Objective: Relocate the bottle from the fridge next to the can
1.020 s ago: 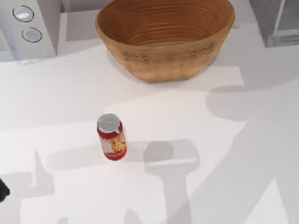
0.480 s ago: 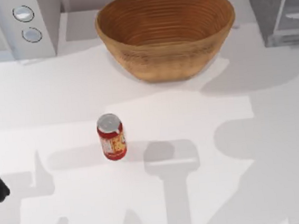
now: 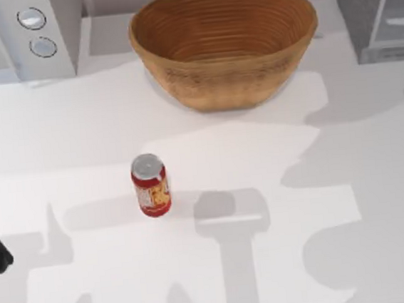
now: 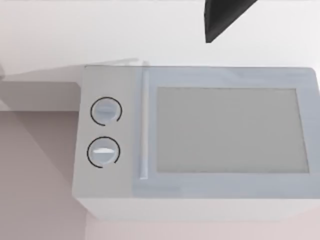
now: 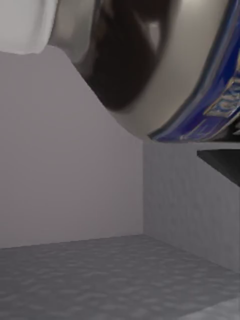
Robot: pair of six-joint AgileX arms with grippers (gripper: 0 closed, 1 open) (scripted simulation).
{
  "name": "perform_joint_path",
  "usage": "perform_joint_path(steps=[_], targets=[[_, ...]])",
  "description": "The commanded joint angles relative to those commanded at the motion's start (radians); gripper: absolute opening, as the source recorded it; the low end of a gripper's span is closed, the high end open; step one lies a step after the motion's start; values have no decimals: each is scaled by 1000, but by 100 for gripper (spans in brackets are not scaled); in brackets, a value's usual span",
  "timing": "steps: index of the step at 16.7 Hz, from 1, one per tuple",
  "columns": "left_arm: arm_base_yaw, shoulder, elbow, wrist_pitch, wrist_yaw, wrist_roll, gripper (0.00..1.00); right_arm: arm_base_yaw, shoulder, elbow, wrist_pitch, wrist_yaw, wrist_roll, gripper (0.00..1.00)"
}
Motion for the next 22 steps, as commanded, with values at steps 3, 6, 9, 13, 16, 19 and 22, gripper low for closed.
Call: perform_joint_path(steps=[3, 6, 9, 13, 16, 19, 22], targets=[[0, 0, 0, 0, 0, 0, 100, 6, 6, 3, -3, 1, 2, 0], [0, 0, 0, 0, 0, 0, 100, 40, 26, 8, 16, 35, 1, 0], [0, 0, 0, 0, 0, 0, 100, 168, 87, 18, 69, 164, 0, 0], [0, 0, 0, 0, 0, 0, 100, 452, 180, 20, 151, 456, -3, 0], [0, 0, 0, 0, 0, 0, 100, 713, 242, 18, 211, 717, -6, 0], [0, 0, 0, 0, 0, 0, 100, 963, 292, 13, 265, 959, -10, 0], [0, 0, 0, 0, 0, 0, 100, 1136, 313, 2, 296, 1131, -14, 0]])
